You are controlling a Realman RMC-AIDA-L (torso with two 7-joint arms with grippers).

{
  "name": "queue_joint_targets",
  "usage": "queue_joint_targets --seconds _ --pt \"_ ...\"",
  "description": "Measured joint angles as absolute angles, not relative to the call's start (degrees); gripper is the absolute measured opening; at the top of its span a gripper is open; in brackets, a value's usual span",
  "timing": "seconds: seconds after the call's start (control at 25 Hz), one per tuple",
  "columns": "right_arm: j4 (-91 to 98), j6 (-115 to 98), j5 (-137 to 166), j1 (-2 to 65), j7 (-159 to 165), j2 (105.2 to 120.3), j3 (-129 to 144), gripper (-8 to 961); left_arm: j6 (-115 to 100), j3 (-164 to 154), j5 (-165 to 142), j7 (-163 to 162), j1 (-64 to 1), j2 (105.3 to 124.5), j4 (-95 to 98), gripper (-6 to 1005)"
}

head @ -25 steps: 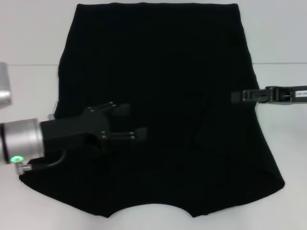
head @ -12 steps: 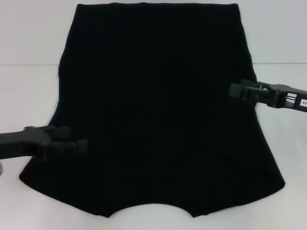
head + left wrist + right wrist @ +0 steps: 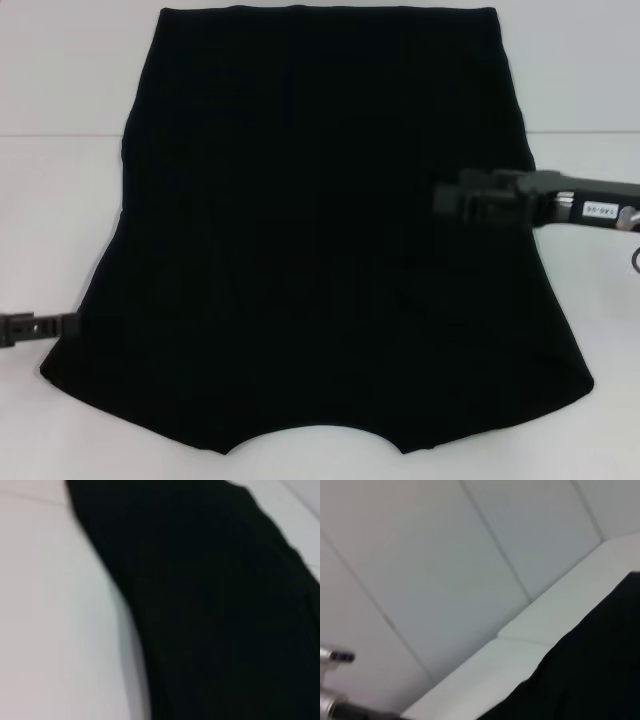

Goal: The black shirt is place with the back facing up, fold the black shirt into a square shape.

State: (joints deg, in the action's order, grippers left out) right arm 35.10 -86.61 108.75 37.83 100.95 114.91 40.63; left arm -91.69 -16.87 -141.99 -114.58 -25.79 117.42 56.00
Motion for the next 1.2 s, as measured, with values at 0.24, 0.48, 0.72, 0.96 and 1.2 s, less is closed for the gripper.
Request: queue_joint_targets --seconds 0.24,0.48,0.72,0.96,1.2 --pt "35.51 -90.73 113.00 40.22 101.55 113.25 46.94 923 -91.77 -17.30 -146.70 -116.04 -26.23 117.36 56.09 934" --pt "36.09 -94.67 118.05 42.45 103.68 113.02 47.74 924 -91.77 -17.76 -148.10 -116.26 -26.39 117.33 55.86 913" --pt "36.18 -94.14 117.82 42.37 103.88 113.16 46.31 924 -90.08 -18.79 -148.75 -116.28 -26.47 117.45 55.47 892" --pt "36.21 -94.19 117.75 42.17 103.68 113.29 44.73 924 -87.94 -22.11 -149.74 -116.55 -27.05 117.80 54.03 871" --pt "36.21 -94.58 117.70 42.04 103.46 113.38 43.13 923 -88.43 -22.63 -149.79 -116.54 -27.18 117.86 53.98 850"
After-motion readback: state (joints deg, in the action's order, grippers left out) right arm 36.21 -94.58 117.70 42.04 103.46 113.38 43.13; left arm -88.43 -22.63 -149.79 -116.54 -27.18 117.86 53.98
